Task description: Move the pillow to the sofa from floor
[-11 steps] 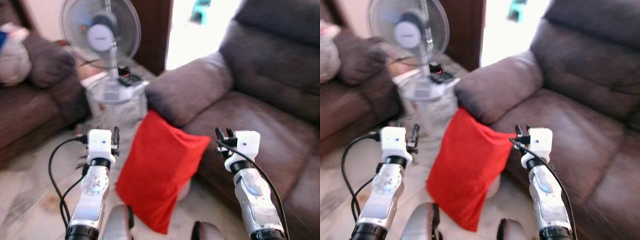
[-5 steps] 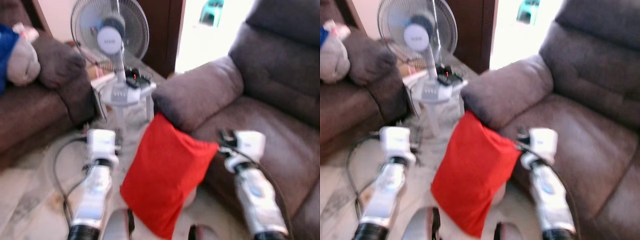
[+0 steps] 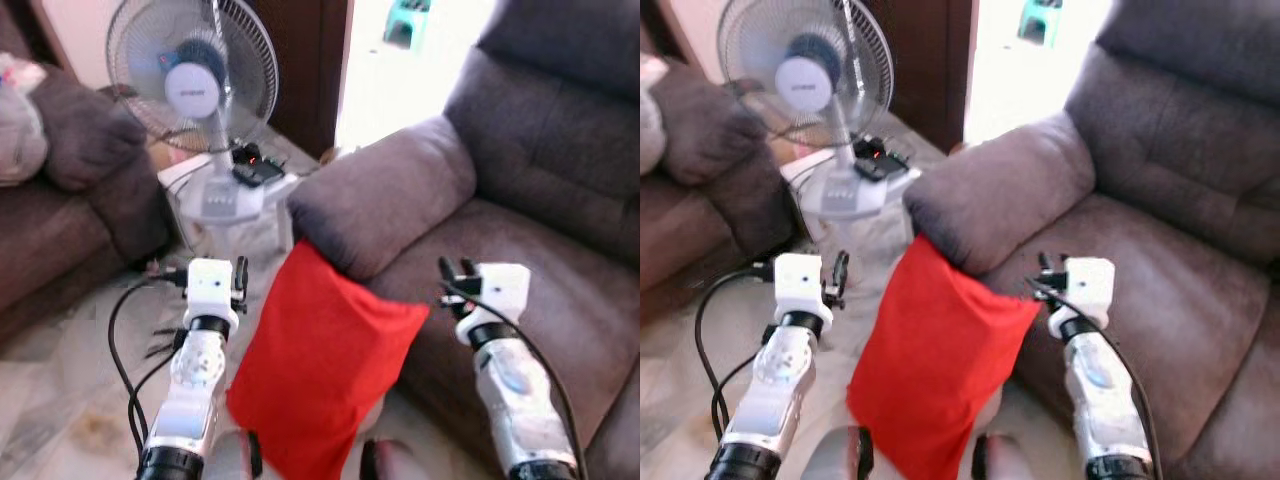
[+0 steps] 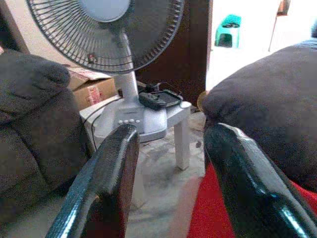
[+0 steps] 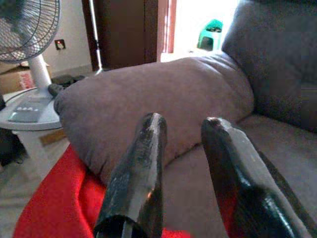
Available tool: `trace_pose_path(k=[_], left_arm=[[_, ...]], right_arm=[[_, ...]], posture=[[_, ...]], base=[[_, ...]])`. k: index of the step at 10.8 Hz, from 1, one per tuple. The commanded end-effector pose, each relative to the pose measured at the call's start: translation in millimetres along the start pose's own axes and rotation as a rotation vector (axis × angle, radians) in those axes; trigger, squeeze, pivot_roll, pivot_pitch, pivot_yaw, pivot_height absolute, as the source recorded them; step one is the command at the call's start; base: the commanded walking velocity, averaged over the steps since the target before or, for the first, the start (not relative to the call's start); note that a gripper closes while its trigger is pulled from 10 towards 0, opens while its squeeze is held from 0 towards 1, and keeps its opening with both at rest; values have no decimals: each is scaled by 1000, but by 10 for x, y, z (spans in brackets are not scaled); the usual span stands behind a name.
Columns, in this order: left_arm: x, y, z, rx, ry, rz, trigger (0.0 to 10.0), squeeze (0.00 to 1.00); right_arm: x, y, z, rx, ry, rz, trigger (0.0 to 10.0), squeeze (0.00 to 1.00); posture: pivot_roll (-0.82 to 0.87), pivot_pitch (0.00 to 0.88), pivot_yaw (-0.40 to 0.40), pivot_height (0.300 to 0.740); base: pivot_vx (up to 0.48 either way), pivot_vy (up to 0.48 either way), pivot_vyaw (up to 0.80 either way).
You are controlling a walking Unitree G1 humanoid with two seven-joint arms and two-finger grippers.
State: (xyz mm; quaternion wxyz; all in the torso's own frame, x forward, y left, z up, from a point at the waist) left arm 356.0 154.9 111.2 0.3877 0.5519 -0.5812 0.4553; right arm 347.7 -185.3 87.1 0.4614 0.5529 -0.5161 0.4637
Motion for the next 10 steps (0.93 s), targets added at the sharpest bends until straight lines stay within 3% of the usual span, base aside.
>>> trace_pose_path(k=[1,3,10], left_arm=[[-11,0,-57,12,-3,-3,10000,0],[-8,-5,-47,8,-6,-2,10000,0],[18,18,61,-50,-5,12,10000,0]], right_arm=[[22,-22,-62,13,-11,4,10000,0],[-29,-38,-62,14,-21,-26,10000,0],[-127,-34,-112,43,-14,-71,10000,0]], posture=[[3,31,-54,626],[3,27,-54,626],[9,6,-49,621]], base=[[255,0,0],[309,0,-394],[0,0,0]])
Point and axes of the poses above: a point about 5 cm out from each wrist's last joint towards the gripper, its own y axis pointing back from the gripper into the wrist, its own x axis along the axis of the wrist's last joint, z = x × y, the point moved 6 cm from there along -y, pointing out of the wrist towards the gripper, and after that the axes turned 9 degrees about -y, right-handed, at the moved point
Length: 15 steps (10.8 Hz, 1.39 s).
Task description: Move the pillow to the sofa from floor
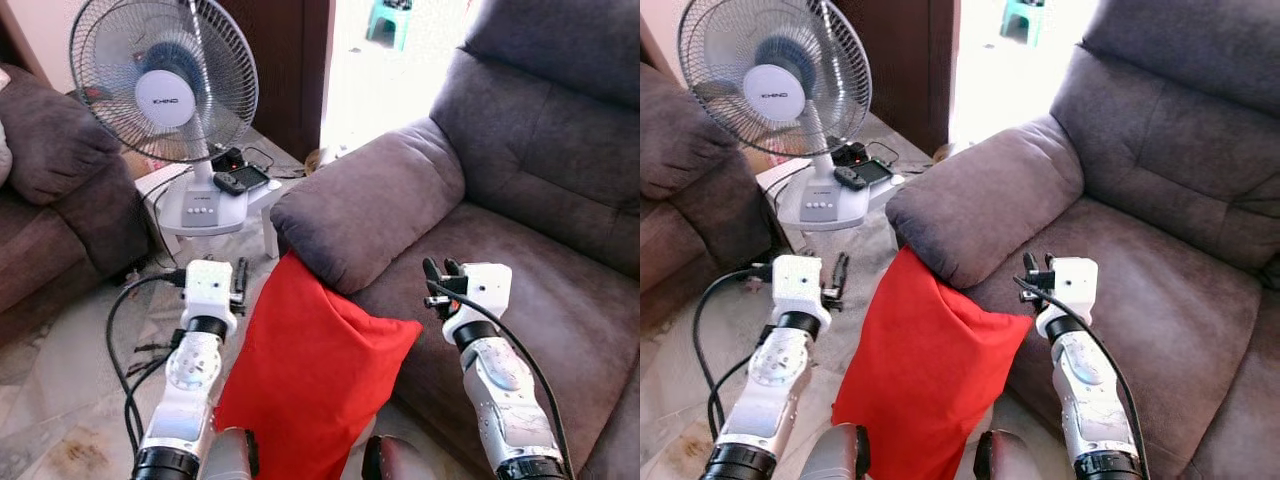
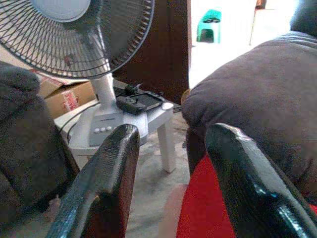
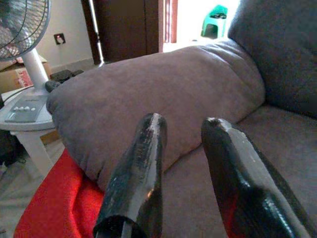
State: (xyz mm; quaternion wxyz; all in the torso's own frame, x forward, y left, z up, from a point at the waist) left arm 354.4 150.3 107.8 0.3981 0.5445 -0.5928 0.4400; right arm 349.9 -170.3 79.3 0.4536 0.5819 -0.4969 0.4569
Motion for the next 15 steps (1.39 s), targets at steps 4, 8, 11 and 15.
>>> trace_pose_path(k=[4,8,11,15], left_arm=[[51,-23,-22,4,-6,14,10000,0],[-8,-119,-761,250,15,-38,10000,0],[96,-190,-1024,321,101,-18,10000,0],[-77,-133,-501,195,210,-98,10000,0]], right_arm=[[-19,-22,-19,14,26,-30,10000,0],[-46,-263,131,-68,42,-162,10000,0],[135,-503,-32,-15,0,-138,10000,0],[87,-527,-176,62,51,-172,10000,0]], posture=[[5,32,-50,553],[1,55,-53,553],[17,67,-63,553],[12,79,-72,553]], base=[[0,0,0],[0,0,0],[0,0,0],[0,0,397]])
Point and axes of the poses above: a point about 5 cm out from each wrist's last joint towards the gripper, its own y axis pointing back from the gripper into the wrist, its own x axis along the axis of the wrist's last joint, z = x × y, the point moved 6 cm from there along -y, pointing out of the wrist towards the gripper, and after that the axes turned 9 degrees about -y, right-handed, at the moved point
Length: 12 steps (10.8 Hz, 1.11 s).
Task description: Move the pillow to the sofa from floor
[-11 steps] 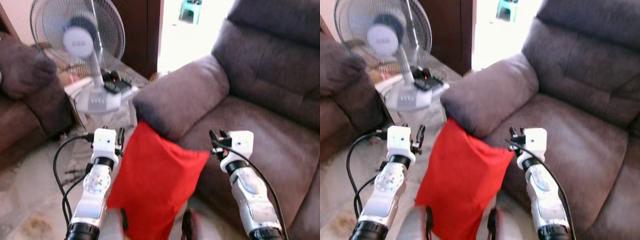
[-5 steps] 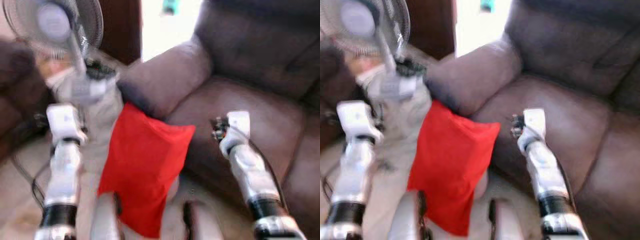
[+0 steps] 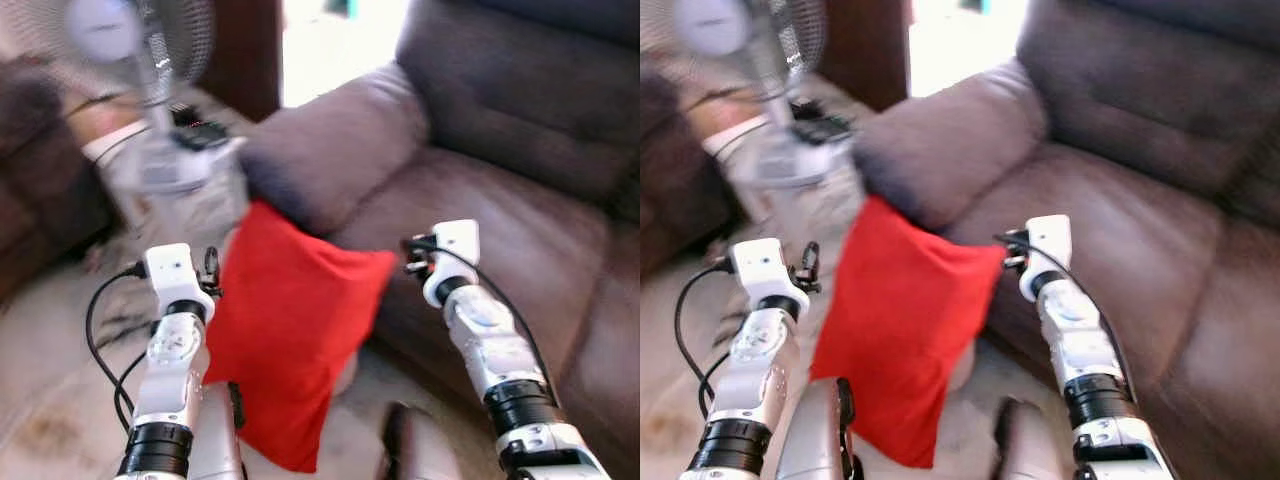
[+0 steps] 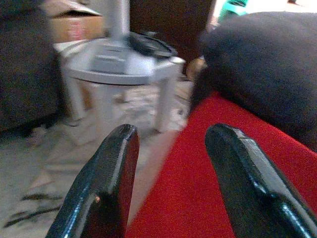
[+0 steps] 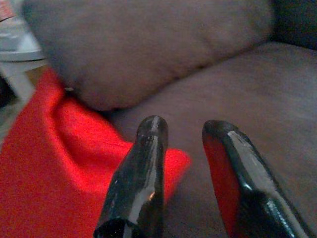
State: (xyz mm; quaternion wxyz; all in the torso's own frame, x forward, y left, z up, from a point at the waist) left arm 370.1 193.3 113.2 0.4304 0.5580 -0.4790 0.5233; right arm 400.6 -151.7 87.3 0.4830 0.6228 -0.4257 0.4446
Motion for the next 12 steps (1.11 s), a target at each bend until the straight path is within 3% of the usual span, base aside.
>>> trace_pose_path(k=[1,3,6,9,12], left_arm=[[66,11,-15,5,18,25,10000,0],[132,-12,-15,-4,6,41,10000,0],[144,-19,-69,-3,-24,45,10000,0],[158,-21,-58,-10,-30,52,10000,0],[184,-28,-35,-13,-23,56,10000,0]], right_arm=[[-24,-8,-16,5,1,-12,10000,0],[-22,-1,9,-9,-41,6,10000,0],[-50,4,23,-19,-31,2,10000,0],[-30,17,72,-25,19,10,10000,0],[-80,37,109,-49,-23,5,10000,0]], posture=[[13,78,-71,553],[16,73,-66,553],[20,66,-62,553],[20,62,-63,553],[22,64,-62,553]], base=[[0,0,800],[0,0,284],[0,0,0],[275,0,260],[310,0,267]])
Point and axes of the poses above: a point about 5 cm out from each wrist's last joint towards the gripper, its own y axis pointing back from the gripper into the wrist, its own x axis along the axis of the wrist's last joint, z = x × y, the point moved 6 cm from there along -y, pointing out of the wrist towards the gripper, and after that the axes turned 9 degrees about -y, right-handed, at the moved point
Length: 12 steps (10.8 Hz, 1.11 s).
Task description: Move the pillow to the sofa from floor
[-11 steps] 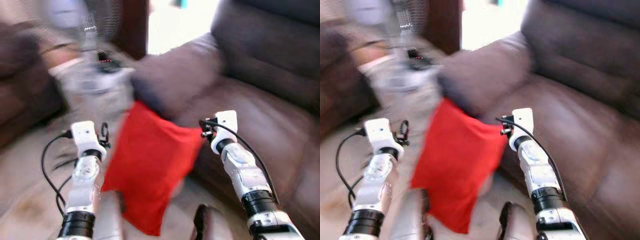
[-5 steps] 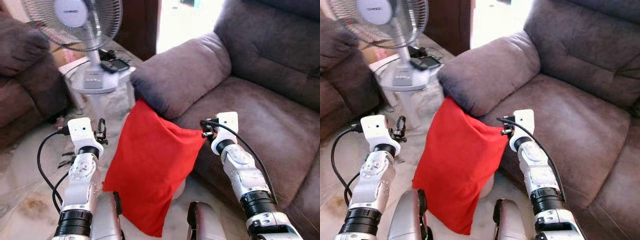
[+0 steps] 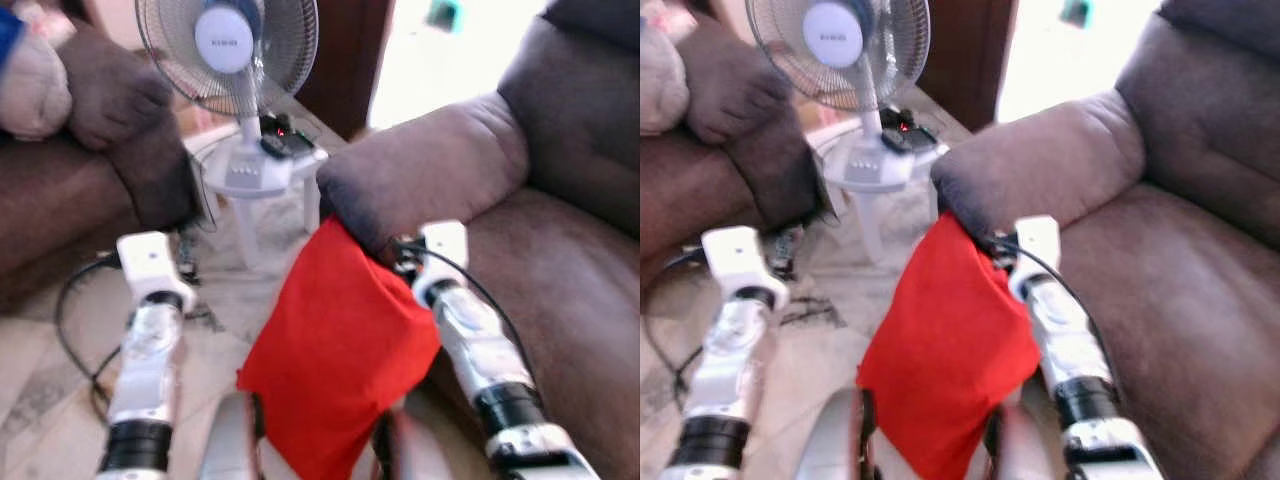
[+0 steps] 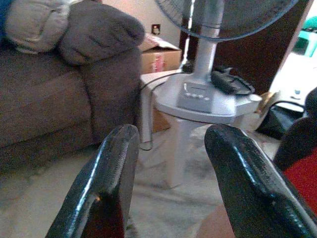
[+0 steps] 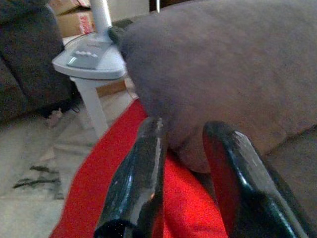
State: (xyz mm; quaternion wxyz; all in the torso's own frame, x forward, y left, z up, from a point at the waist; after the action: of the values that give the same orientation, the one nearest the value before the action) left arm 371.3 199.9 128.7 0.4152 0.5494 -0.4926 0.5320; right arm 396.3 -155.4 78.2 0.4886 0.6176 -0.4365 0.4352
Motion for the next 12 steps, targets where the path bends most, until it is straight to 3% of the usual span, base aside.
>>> trace_pose_path(k=[1,3,4,5,6,7,9,12], left_arm=[[40,-6,49,-25,-18,12,10000,0],[16,-2,90,-56,-17,2,10000,0],[-18,19,211,-135,7,-14,10000,0],[-66,13,223,-156,-4,-48,10000,0],[-79,12,262,-213,5,-64,10000,0],[-68,9,265,-249,-8,-65,10000,0],[-88,-14,163,-282,-45,-86,10000,0],[-96,5,157,-317,-16,-113,10000,0]], right_arm=[[15,14,84,-30,-22,7,10000,0],[-2,9,151,-68,-22,-5,10000,0],[-97,12,266,-137,-10,-60,10000,0],[-207,26,339,-185,-13,-117,10000,0],[-367,54,398,-227,-78,-189,10000,0],[-451,86,459,-270,-133,-220,10000,1000],[-639,139,498,-322,-283,-292,10000,1000],[-766,199,582,-404,-345,-335,10000,1000]], posture=[[21,64,-61,553],[23,67,-62,553],[23,70,-63,553],[23,74,-63,553],[22,80,-63,553],[27,85,-61,553],[30,95,-59,553],[33,106,-47,553]], base=[[307,0,0],[311,0,0],[0,0,0],[0,0,0],[0,0,0],[0,0,0],[0,0,0],[0,0,0]])
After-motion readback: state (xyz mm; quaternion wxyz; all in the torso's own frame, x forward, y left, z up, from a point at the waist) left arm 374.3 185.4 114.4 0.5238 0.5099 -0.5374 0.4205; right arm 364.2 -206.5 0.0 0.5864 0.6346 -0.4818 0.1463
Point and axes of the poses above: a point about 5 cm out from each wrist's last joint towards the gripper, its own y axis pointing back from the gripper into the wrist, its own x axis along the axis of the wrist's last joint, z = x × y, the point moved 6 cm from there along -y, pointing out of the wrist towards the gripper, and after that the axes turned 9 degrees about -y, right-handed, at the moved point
